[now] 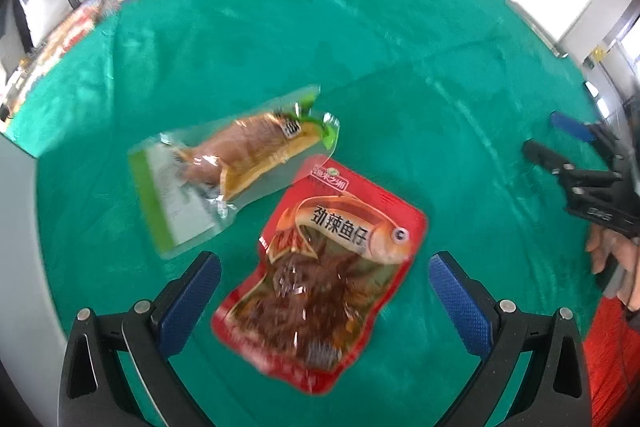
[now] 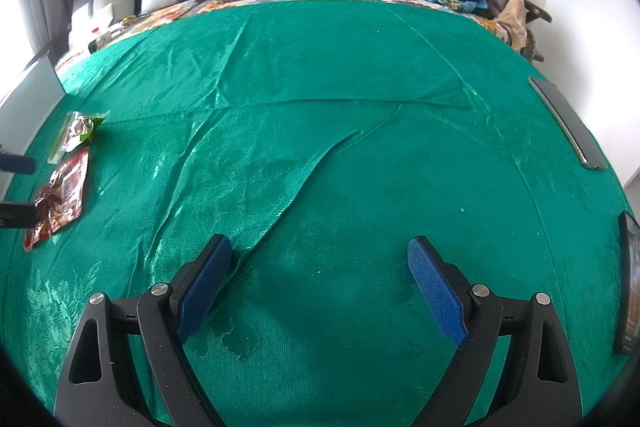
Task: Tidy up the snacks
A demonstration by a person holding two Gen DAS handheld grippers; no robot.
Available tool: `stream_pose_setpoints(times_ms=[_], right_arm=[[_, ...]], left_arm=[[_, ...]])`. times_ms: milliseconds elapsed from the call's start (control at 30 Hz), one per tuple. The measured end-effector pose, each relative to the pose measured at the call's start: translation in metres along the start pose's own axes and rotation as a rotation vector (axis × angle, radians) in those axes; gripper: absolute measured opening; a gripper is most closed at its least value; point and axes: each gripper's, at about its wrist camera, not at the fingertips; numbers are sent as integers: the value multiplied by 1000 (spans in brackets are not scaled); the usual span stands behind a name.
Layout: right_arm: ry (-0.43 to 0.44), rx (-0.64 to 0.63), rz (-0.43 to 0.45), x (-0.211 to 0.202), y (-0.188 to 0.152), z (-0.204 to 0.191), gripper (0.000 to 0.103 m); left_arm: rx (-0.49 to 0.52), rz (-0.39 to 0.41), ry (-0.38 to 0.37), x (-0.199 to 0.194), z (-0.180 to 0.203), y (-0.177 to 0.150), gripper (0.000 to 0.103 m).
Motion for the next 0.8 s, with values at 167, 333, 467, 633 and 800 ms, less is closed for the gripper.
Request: stream_pose_setpoints(times_ms=[167,333,467,633,800], right_arm=[[0,0,0,0,0,0,92],[0,0,0,0,0,0,92],[0,0,0,0,0,0,92],[0,0,0,0,0,-1,92],[0,0,0,0,0,0,92]], left_arm=[[27,10,24,0,6,-10,103],[155,-4,24,-5,38,-35,101],[152,-11,23,-7,48,-42,101],[1,-11,17,-8,33,-25,101],[-6,34,84,-9,40,-20,79]])
Point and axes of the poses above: each gripper's, at about its wrist camera, not at the fingertips, and x roughly the way its jaws point, z to its right, y to its top, and after that the axes turned 2 degrees about z, right-handed
